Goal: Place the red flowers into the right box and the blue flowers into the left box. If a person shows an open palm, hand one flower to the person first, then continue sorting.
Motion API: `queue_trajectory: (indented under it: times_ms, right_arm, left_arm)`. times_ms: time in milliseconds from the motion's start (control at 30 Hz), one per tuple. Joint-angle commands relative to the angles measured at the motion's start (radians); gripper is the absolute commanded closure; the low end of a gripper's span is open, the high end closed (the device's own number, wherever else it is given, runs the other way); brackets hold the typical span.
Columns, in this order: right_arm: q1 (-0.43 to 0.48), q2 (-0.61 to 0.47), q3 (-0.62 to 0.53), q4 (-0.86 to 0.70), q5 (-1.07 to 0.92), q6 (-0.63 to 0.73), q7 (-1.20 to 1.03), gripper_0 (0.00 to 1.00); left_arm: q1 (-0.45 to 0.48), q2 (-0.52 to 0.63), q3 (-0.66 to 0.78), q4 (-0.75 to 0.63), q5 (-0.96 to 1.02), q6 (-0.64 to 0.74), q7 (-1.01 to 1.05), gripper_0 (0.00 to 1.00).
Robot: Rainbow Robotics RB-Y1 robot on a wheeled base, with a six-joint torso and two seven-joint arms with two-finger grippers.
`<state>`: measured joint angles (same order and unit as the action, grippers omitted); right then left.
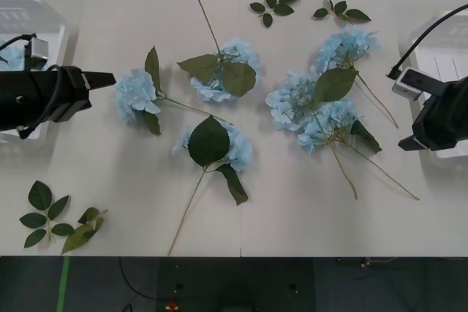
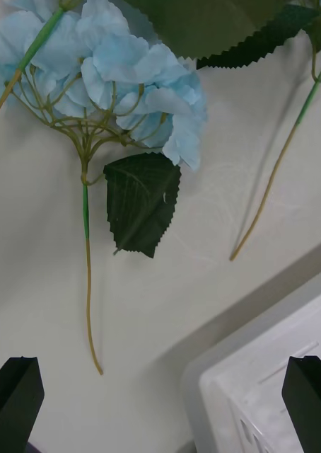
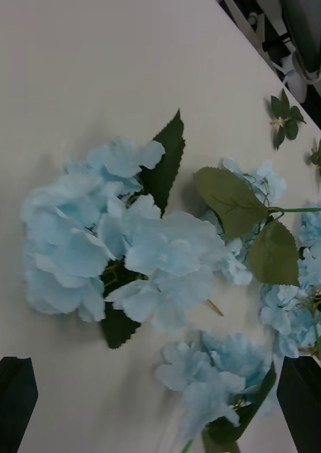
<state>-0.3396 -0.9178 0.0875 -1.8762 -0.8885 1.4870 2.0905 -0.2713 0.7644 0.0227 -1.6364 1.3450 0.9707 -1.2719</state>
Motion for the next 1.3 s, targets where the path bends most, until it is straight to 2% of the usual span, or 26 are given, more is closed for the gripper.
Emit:
queue_trajectory:
  times_ms: [33,233,333,600,967,1300]
  right_arm:
    - [-0.015,0.109,0.064,0.005,0.140,-0.027,-0.003,0.00]
    - [-0.033,0.197,0.129,0.014,0.275,-0.034,-0.050,0.00]
    - [-0.058,0.227,0.155,0.071,0.289,-0.054,-0.073,0.00]
    - [-0.142,0.312,0.250,0.249,0.407,-0.134,-0.086,0.00]
    - [-0.174,0.367,0.265,0.382,0.433,-0.206,-0.096,0.00]
    - [-0.185,0.379,0.271,0.453,0.439,-0.251,-0.099,0.00]
  left_arm:
    - [-0.123,-0.066,-0.096,-0.031,-0.086,0.006,0.177,0.00]
    - [-0.238,-0.108,-0.198,-0.026,-0.202,0.006,0.444,0.00]
    - [-0.302,-0.117,-0.251,-0.008,-0.250,0.006,0.566,0.00]
    - [-0.479,-0.142,-0.389,0.148,-0.254,0.006,0.801,0.00]
    - [-0.654,-0.178,-0.538,0.455,-0.267,0.005,0.859,0.00]
    - [-0.706,-0.221,-0.604,0.639,-0.250,0.006,0.896,0.00]
